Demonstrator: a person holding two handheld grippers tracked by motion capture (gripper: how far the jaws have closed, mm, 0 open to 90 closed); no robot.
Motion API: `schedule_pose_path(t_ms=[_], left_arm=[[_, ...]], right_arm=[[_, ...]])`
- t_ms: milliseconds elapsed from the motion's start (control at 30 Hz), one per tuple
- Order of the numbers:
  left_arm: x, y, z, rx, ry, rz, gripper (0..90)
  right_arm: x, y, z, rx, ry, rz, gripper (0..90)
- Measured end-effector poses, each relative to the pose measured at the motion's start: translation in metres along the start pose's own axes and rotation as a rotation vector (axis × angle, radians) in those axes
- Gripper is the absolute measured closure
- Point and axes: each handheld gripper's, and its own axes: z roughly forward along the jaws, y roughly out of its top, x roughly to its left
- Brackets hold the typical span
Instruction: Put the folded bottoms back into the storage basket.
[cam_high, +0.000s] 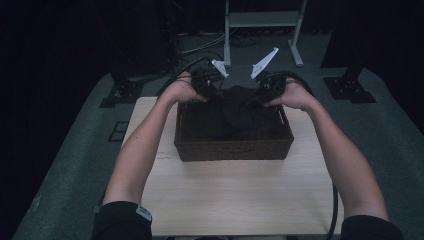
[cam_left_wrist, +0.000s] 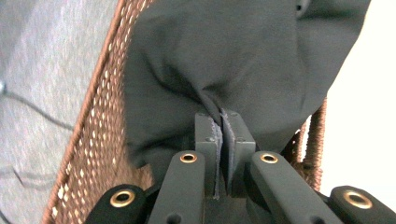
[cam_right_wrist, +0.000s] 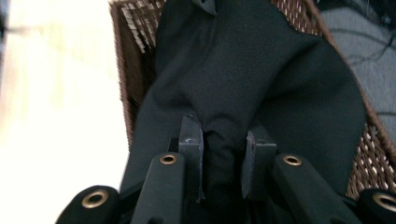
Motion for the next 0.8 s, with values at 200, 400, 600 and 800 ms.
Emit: schedule_pose_path(t_ms=[200, 400, 600, 800], left_arm=[[0.0, -0.017, 0.022, 0.01, -0.024, -0.027, 86.7], [0.001, -0.022, 0.033, 0.01, -0.032, -0.042, 86.6], [0.0, -0.018, 0.042, 0.01, -0.036, -0.039, 86.4], [0.001, -0.019, 0.052, 0.023, -0.034, -0.03, 85.3]], right_arm=[[-0.009, -0.013, 0.036, 0.055, 0.017, 0.026, 74.2], [-0.012, -0.022, 0.047, 0.04, 0.022, 0.053, 74.2], [-0.014, -0.028, 0.046, 0.051, 0.008, 0.06, 74.1], [-0.017, -0.036, 0.048, 0.042, 0.002, 0.077, 74.1]])
